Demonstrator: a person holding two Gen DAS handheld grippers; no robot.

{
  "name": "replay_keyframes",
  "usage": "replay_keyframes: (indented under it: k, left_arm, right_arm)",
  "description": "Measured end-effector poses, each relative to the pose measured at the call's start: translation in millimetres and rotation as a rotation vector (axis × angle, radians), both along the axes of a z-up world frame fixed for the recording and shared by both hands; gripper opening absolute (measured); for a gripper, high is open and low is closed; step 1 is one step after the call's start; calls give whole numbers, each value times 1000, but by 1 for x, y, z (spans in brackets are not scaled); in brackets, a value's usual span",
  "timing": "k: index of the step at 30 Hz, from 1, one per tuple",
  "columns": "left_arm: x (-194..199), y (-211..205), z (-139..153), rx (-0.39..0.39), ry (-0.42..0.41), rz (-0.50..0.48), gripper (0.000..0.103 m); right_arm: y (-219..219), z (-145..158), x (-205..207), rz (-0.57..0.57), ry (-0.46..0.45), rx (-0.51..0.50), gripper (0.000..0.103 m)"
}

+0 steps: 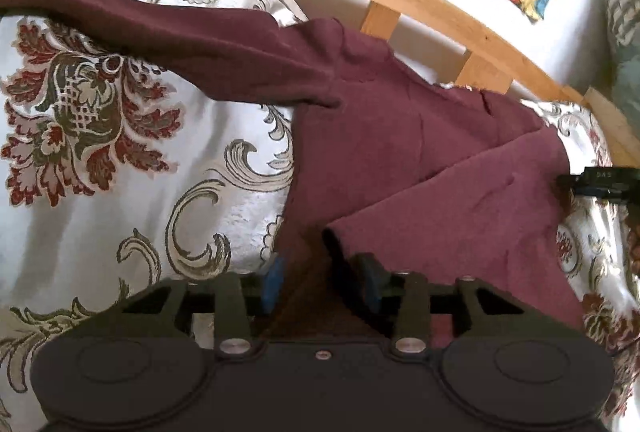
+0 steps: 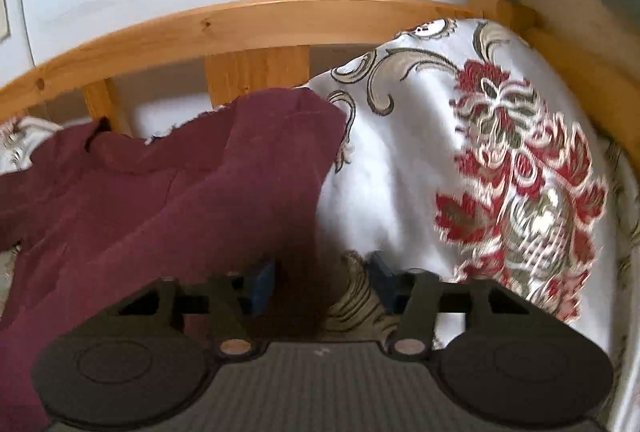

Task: Fold small clothes
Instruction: 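Lay the sleeve on the shirt body and open the right gripper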

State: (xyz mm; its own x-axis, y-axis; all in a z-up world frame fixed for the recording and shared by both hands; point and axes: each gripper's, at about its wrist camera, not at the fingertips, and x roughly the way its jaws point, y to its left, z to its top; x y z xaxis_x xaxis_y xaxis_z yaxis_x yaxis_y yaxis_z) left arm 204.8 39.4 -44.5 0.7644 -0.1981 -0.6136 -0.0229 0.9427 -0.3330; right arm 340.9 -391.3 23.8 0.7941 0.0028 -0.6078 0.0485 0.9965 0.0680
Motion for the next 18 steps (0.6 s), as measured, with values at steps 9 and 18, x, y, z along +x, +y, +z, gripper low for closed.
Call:
replay_keyframes:
  k: [9, 18]
  left_arm:
    - [5, -9, -4, 51, 21, -59, 31]
    - [4, -5, -1, 50, 26, -32, 49]
  right_arm:
    - [-7, 10, -20, -99, -56, 8, 4]
    - [0, -1, -20, -131, -41, -6, 12]
